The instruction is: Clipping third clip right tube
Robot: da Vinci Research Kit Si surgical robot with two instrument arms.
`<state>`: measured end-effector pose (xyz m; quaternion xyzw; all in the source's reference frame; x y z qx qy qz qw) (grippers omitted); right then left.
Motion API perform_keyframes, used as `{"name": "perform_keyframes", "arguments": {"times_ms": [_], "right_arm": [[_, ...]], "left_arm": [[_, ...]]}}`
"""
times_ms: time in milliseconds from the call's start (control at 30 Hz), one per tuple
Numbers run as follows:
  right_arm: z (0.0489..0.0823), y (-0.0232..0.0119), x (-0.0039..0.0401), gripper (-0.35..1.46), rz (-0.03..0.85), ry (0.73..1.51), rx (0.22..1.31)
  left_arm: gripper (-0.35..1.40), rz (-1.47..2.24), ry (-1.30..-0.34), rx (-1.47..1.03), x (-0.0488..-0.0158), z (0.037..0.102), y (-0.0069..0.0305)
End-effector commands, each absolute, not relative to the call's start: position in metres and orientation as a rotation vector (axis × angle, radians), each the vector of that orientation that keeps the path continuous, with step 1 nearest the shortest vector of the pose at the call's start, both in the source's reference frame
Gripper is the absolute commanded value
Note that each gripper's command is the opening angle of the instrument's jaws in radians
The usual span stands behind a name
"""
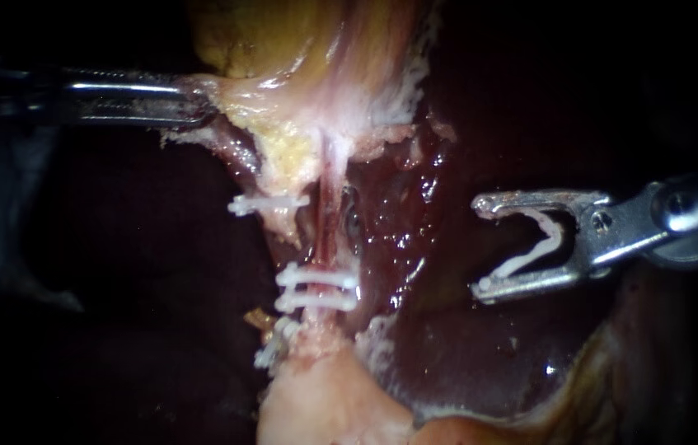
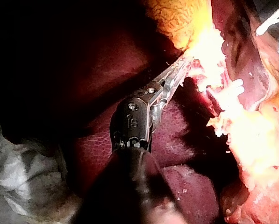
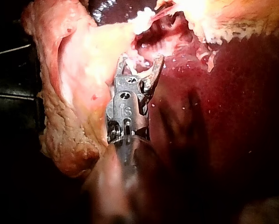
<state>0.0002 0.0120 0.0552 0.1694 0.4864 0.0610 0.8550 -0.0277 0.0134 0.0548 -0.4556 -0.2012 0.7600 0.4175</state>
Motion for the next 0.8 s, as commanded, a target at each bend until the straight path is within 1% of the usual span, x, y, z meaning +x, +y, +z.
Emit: {"name": "perform_keyframes", "arguments": {"times_ms": [33,133,367,567,800], "right_arm": [[0.0552,0.0120,0.0002,0.50,0.129,1.023,0.357],[0.0552,0.0121,0.0002,0.50,0.129,1.023,0.357],[0.0552,0.0121,0.0003,0.50,0.130,1.022,0.356],[0.0552,0.0122,0.0014,0.50,0.125,1.028,0.371],[0.0559,0.0125,0.0057,0.50,0.232,1.022,0.465]], "left_arm": [[-0.35,1.907,-0.508,-1.144,-0.0274,0.0546,0.0136],[-0.35,1.905,-0.524,-1.144,-0.0264,0.0533,0.0144],[-0.35,1.862,-0.484,-1.164,-0.0227,0.0483,0.0170],[-0.35,1.856,-0.476,-1.161,-0.0220,0.0475,0.0171],[-0.35,1.855,-0.473,-1.160,-0.0223,0.0476,0.0169]]}}
